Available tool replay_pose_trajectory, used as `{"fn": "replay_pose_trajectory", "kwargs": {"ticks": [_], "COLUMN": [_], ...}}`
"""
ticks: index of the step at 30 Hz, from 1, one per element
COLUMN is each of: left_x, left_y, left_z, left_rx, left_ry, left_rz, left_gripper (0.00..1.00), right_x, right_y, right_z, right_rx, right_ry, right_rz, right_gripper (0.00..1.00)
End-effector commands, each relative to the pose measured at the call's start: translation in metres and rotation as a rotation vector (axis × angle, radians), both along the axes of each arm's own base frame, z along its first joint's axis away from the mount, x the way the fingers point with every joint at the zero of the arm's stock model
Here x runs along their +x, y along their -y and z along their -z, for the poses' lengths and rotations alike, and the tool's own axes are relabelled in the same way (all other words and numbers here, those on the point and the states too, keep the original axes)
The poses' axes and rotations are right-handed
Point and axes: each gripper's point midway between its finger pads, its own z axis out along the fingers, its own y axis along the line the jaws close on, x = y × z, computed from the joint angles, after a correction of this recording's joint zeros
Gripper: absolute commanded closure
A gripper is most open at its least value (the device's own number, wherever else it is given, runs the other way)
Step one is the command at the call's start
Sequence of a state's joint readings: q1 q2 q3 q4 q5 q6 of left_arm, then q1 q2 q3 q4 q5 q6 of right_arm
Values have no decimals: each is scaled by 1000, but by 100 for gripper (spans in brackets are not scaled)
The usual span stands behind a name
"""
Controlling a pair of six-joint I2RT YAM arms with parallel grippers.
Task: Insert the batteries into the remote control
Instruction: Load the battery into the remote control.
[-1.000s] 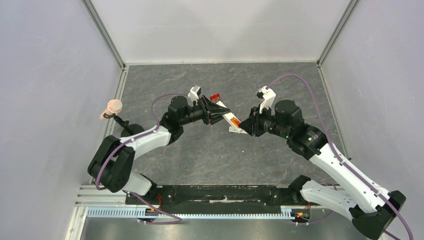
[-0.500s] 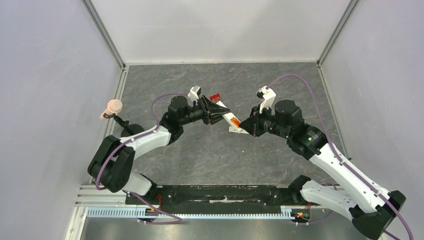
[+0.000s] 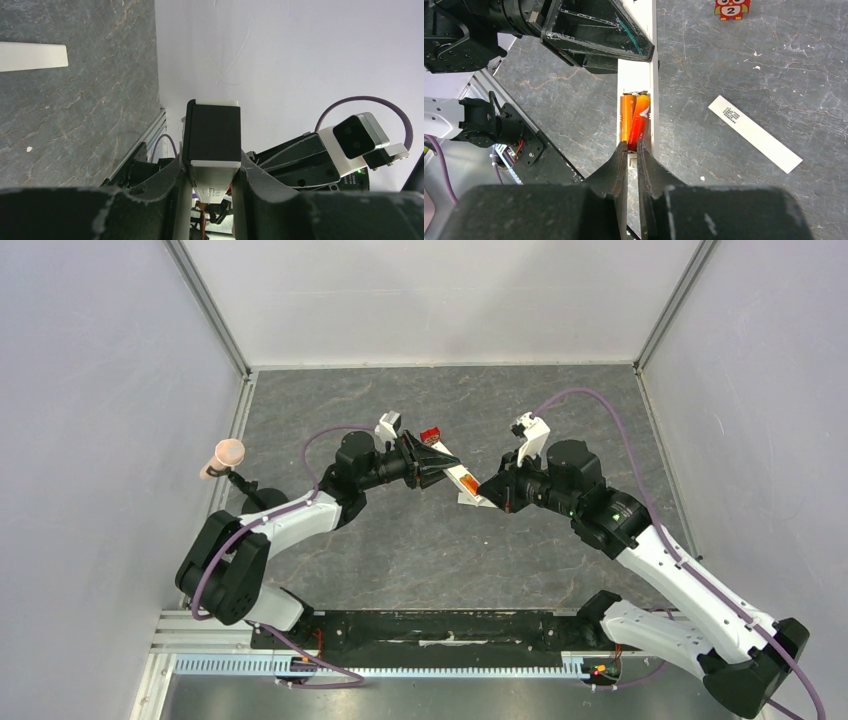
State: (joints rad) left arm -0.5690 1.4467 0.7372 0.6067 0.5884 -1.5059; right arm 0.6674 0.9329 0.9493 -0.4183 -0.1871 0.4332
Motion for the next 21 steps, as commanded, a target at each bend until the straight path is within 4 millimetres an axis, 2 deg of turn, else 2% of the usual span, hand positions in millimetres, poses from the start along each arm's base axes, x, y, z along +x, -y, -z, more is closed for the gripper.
{"fn": "replay_pose_trajectory", "kwargs": {"ticks": [1, 14, 21], "left_x": [-12, -21, -29], "left_y": [7, 12, 15], "left_z": [-28, -36, -45], "left_rx": [-48, -74, -80], "left_ry": [111, 153, 265], "left_rz": [85, 133, 173], "left_gripper": [98, 98, 98], "right_x": [9, 11, 9], "right_y": [-1, -7, -11], "right_z": [6, 16, 20], "right_rx": [-12, -21, -36], "right_ry": [22, -6, -60], "right_rz": [12, -1, -15], "right_gripper": [96, 100, 98]}}
